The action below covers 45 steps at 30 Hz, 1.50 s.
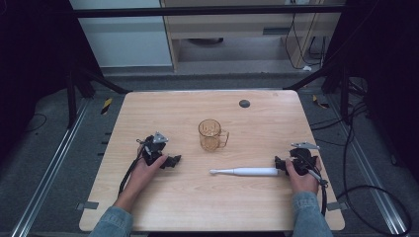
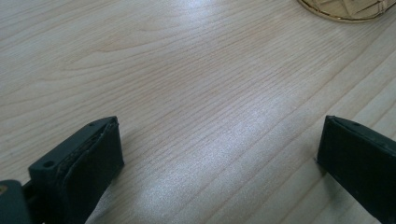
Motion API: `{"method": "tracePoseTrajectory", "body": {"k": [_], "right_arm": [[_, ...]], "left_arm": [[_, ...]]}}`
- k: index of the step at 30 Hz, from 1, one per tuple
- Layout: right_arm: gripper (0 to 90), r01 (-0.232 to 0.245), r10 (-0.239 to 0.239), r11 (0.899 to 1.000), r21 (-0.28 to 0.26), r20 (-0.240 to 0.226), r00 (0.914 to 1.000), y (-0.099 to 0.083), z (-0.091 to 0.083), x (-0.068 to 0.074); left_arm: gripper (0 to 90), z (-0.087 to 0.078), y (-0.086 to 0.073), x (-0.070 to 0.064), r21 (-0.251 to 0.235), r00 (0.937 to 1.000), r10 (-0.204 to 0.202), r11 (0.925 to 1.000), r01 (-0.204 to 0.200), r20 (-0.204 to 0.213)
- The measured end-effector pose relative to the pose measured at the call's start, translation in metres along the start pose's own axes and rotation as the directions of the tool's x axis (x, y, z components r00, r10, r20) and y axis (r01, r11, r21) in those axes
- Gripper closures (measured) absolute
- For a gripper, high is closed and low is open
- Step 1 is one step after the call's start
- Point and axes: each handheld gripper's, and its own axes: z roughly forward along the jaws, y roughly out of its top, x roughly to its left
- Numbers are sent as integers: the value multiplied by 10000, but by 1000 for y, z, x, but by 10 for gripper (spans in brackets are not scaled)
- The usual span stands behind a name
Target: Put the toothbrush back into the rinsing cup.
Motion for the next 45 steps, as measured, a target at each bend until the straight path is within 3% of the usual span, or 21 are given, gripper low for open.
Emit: {"method": "tracePoseTrajectory", "body": {"k": [14, 18, 20, 22, 24, 27, 30, 31, 34, 41, 45], "right_arm": [[18, 107, -107, 9999, -17, -82, 9999, 0, 0, 0], [108, 214, -218, 9996, -195, -215, 9995, 1, -2, -1], [110, 537, -546, 9978, -379, -222, 9983, 5, -9, 2], [111, 1287, -1308, 9900, -570, -346, 9908, 13, -22, 11], [111, 1433, -1458, 9879, -589, -410, 9885, 14, -25, 13], [104, 2028, -2099, 9760, -789, -955, 9731, 20, -40, 24], [111, 2674, -2758, 9610, -701, -1761, 9450, 25, -50, 42], [111, 2674, -2758, 9610, -701, -1761, 9450, 25, -50, 42], [125, 3313, -3352, 9419, -551, -2157, 9171, 28, -52, 56], [173, 4249, -4102, 9049, -235, -3138, 8563, 33, -46, 84], [198, 4578, -4333, 8890, -69, -3362, 8362, 35, -42, 92]], "left_arm": [[0, 0, 0, 0, -11, 10000, -14, 10000, 14, 1], [0, 0, 0, 0, -7, 10000, -13, 10000, 13, 1], [0, 0, 0, 0, -1, 10000, -14, 10000, 14, 4], [0, 0, 0, 0, -10, 10000, -27, 10000, 27, 5], [0, 0, 0, 0, -12, 10000, -31, 10000, 31, 2], [0, 0, 0, 0, -10, 10000, -31, 10000, 31, 1], [0, 0, 0, 0, -9, 10000, -29, 10000, 29, 2], [0, 0, 0, 0, -11, 10000, -29, 10000, 29, 2], [0, 0, 0, 0, -9, 10000, -29, 10000, 29, 3], [0, 0, 0, 0, -9, 10000, -27, 10000, 27, 4], [0, 0, 0, 0, -12, 10000, -30, 10000, 30, 4]]}}
